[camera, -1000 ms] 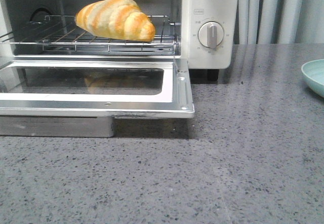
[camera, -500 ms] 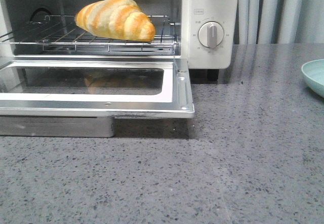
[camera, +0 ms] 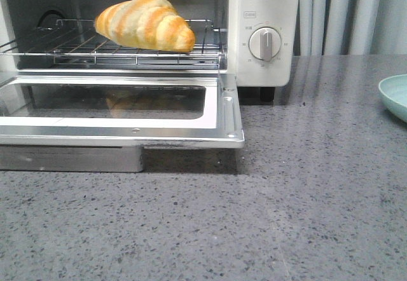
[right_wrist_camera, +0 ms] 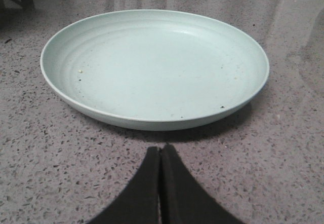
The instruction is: Put bread in oven
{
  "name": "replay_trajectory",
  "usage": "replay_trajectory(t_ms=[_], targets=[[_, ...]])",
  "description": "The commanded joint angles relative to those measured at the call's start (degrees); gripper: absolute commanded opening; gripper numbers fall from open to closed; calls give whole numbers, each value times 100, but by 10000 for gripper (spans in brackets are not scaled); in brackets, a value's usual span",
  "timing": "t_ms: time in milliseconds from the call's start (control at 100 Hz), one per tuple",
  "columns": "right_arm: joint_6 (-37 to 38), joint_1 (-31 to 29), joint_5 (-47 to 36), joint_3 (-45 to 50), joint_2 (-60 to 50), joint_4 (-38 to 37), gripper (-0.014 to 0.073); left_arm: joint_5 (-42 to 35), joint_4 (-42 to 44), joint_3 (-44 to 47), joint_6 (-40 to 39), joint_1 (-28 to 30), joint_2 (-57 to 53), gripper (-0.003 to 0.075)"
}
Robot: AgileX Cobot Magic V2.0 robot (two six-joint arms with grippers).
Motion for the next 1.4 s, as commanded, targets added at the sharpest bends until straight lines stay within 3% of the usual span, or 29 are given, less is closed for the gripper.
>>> replay_trajectory(t_ms=[0,80,380,500,730,980,1390], targets=[[-6,-34,-151,69,-131,-131,-69,304,-2386,-154,2693,-18,72,-21],[-6,-34,-151,69,-131,-131,-69,611,-3047,-154,3380,-18,72,-21],[-6,-34,-151,69,-131,-131,-69,621,-2399,-123,3389,-18,72,-21],[-6,-34,-151,69,-131,-131,-69,458,-2551,145,3494,-18,64,-21],[-6,-34,-151,69,-131,-131,-69,153,-3750,616,5205,-4,-219,-21],[-6,-34,-151,69,-131,-131,-69,44,-3797,952,5191,108,-219,-21],[-6,-34,-151,69,-131,-131,-69,1011,-3856,952,5148,140,-219,-21]])
